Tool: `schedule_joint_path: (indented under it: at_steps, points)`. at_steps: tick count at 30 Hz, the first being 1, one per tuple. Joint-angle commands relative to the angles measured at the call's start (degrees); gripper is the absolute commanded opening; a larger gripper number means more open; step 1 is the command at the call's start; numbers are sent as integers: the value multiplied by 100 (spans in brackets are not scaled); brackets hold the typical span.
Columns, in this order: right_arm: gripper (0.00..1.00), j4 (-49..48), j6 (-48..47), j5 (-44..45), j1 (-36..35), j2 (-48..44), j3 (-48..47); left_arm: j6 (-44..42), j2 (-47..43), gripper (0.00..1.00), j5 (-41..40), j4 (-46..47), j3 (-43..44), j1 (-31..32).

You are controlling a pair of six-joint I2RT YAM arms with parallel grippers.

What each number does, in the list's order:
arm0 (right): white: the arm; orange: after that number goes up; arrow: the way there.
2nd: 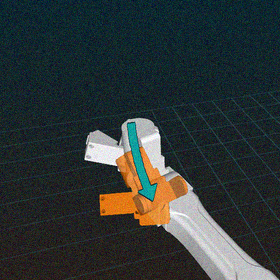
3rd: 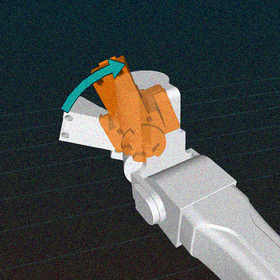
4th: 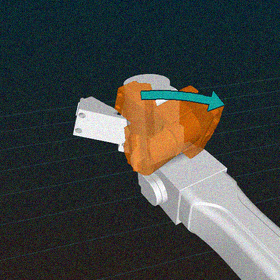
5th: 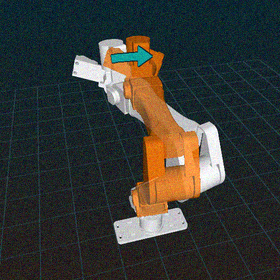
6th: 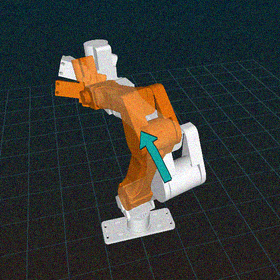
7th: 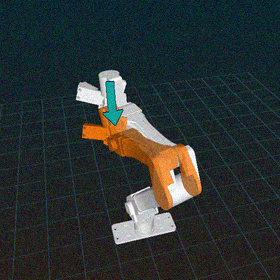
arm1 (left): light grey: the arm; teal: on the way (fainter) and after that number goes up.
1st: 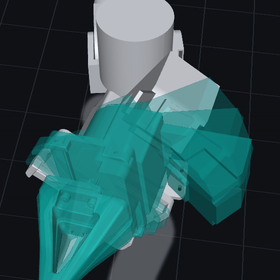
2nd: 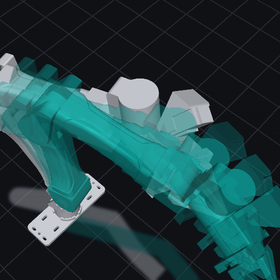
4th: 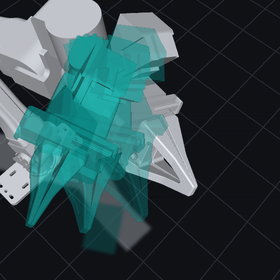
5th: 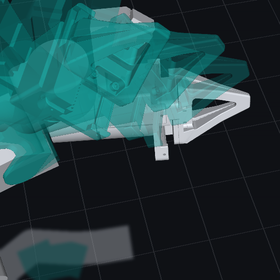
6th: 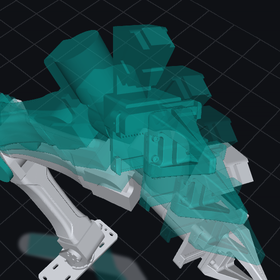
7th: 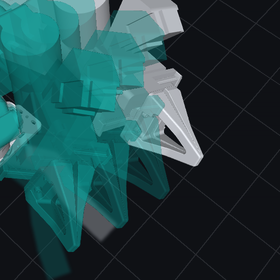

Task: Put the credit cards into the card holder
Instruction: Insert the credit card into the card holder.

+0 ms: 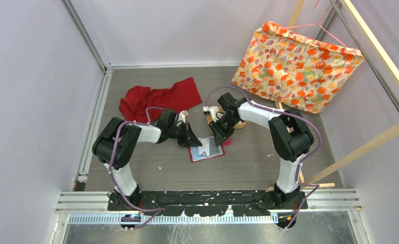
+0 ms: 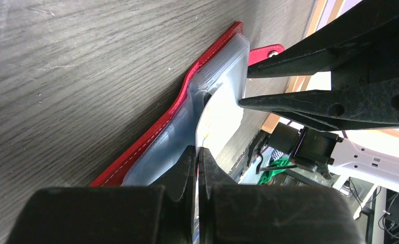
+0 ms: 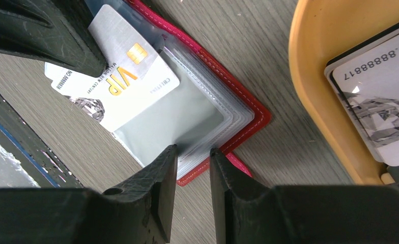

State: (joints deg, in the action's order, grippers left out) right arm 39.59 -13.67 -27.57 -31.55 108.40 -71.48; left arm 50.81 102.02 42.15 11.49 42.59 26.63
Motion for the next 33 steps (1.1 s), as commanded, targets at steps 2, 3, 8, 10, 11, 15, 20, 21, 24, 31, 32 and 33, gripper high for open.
schedule_joint_path:
  at_steps: [2, 3, 8, 10, 11, 15, 20, 21, 24, 31, 32, 33]
  points:
    - [35, 110, -88, -122, -81, -90, -121, 183, -216, 0, -770, 507, -302, 96]
    - [35, 110, -85, -117, -80, -91, -125, 176, -270, 0, -839, 516, -330, 96]
    - [35, 110, -91, -126, -94, -91, -120, 167, -471, 0, -1077, 617, -478, 138]
    - [35, 108, -93, -126, -105, -91, -117, 166, -533, 0, -1141, 640, -523, 140]
    - [35, 110, -86, -128, -111, -99, -115, 166, -556, 0, -1173, 662, -548, 148]
    - [35, 110, -92, -134, -127, -92, -113, 213, -629, 0, -1315, 722, -646, 198]
    - [35, 110, -89, -126, -164, -92, -119, 453, -629, 0, -1547, 1142, -860, 355]
    - [35, 108, -88, -127, -162, -91, -114, 486, -642, 0, -1587, 1213, -930, 360]
    - [35, 108, -93, -126, -170, -91, -119, 488, -713, 1, -1684, 1210, -970, 360]
    - [35, 110, -89, -134, -191, -91, -118, 641, -738, 0, -1860, 1400, -1073, 482]
    - [35, 106, -78, -149, -187, -95, -117, 697, -716, 1, -1898, 1467, -1089, 534]
    - [35, 107, -70, -164, -191, -86, -123, 746, -690, 1, -1950, 1555, -1105, 595]
